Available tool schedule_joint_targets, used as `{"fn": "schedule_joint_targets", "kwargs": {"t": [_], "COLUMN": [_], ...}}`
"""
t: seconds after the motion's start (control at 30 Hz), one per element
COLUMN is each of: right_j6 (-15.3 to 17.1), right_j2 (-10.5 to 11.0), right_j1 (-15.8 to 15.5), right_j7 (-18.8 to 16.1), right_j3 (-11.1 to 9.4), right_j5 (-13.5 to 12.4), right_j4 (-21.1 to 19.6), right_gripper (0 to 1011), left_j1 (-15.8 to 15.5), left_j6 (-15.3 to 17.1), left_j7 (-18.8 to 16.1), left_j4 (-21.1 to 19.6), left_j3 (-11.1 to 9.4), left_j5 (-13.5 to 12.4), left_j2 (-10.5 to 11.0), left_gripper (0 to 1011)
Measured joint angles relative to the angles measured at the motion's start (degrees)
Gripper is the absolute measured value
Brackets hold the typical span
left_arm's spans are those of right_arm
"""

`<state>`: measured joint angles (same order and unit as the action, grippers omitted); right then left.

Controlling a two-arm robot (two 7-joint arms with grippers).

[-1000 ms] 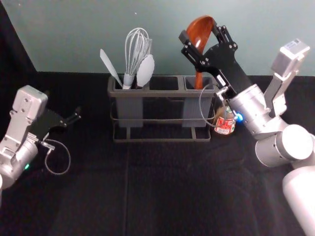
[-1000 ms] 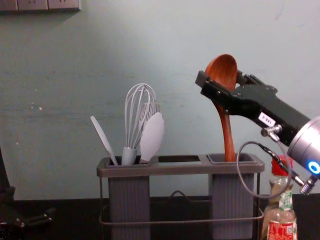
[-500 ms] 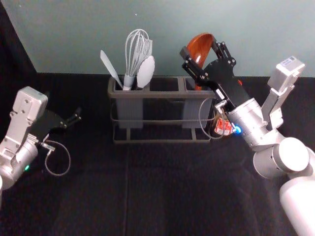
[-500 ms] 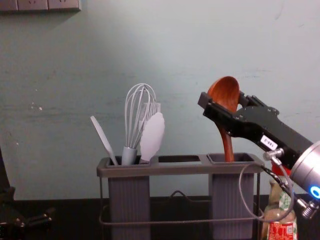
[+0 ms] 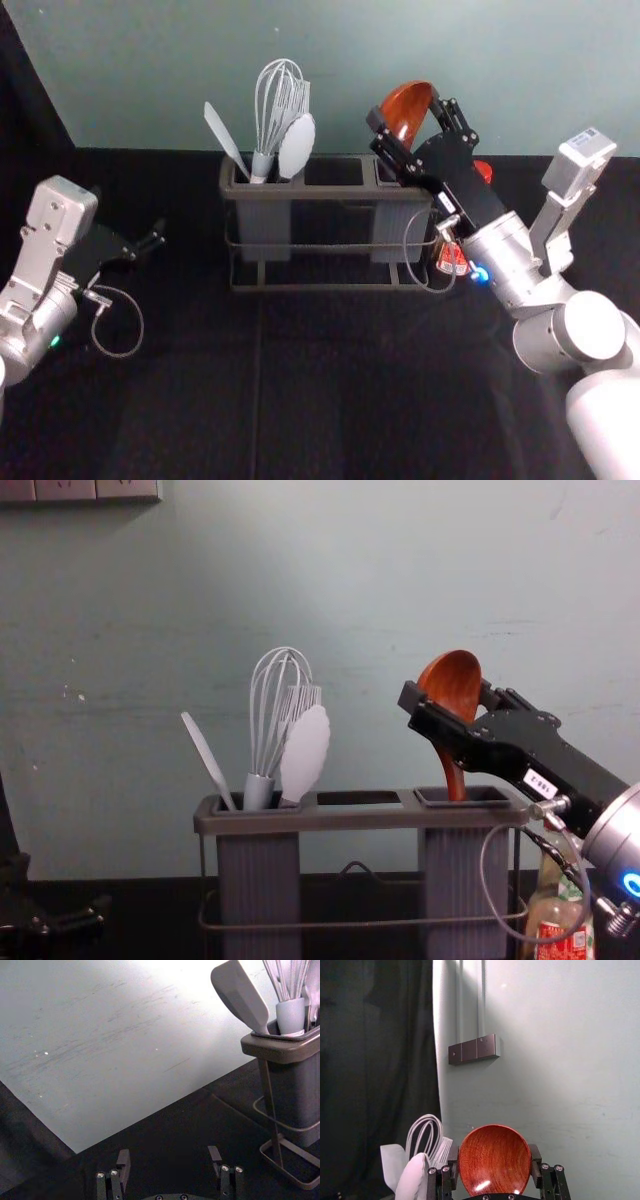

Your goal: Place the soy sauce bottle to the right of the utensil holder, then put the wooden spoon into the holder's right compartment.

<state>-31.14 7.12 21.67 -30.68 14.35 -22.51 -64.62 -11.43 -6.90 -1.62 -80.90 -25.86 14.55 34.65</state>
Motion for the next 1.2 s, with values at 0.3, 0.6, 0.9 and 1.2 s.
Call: {"fn": "schedule_joint_targets", "kwargs": {"t": [0.3,0.6,0.9,1.2], "right_j6": [-0.1,-0.6,-0.3,1.2], "right_j2": [-0.2,-0.2,0.6,3.6], "right_j1": [-0.1,-0.3,-0.7,-0.7], "right_j7": [-0.1,-0.2,-0.1,0.7], "right_j3": [-0.2,-0.3,-0.8,-2.7], "right_j5": [0.0,0.0,0.0,0.3], "right_j4": [0.1,-0.5,-4.2,-8.9], "right_gripper": [854,1000,1002,1000], "left_j1": [0.0,0.0,0.0,0.0], "left_j6": [0.0,0.0,0.0,0.0], "left_j7": [0.0,0.0,0.0,0.0], "left_j4": [0.0,0.0,0.0,0.0], "left_j3": [0.0,0.0,0.0,0.0], "left_j5": [0.0,0.0,0.0,0.0], "left_j2": [0.0,0.0,0.0,0.0], "left_gripper": [1011,1011,1011,1011]}}
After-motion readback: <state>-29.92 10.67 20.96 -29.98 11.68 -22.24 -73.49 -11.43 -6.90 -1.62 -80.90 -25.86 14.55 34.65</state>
